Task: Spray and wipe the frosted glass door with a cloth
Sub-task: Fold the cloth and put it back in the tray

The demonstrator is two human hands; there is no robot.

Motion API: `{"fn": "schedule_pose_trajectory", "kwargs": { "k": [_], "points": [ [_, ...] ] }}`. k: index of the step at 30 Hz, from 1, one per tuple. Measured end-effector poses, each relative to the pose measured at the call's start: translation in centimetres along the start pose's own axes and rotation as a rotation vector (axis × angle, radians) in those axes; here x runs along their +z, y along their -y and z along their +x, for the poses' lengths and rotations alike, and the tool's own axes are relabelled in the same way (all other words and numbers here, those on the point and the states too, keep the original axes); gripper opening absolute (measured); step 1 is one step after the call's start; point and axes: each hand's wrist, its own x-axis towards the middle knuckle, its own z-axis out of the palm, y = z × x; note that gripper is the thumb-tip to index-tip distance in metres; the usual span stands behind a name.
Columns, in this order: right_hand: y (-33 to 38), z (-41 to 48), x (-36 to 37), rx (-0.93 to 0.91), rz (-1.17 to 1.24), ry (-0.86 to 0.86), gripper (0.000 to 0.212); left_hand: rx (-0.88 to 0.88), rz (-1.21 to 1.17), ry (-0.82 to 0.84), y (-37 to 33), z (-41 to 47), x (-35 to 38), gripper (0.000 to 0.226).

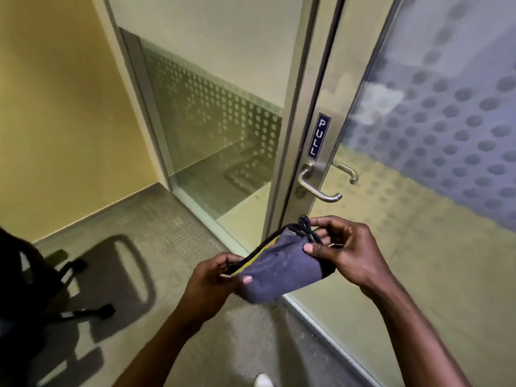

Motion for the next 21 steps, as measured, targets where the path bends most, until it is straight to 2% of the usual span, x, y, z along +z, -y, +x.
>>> {"fn": "schedule_pose_trajectory", "kwargs": {
  "k": [7,14,21],
  "points": [
    [0.1,5.3,2.4,-0.06,-0.027,0.225,0.04,-0.053,-0.035,-0.377,-1.1,-1.0,-2.6,0.029],
    [-0.3,8.0,5.8,-0.087,-0.043,0.395,0.034,-0.085,0.06,-0.579,-1.4,-4.0,-3.9,0.022],
    [-0.7,8.0,11.1,-0.153,-0.084,0.501,0.031,-0.145,0.035,-0.732,-0.1,-8.5,-6.3,0.022]
  ]
}}
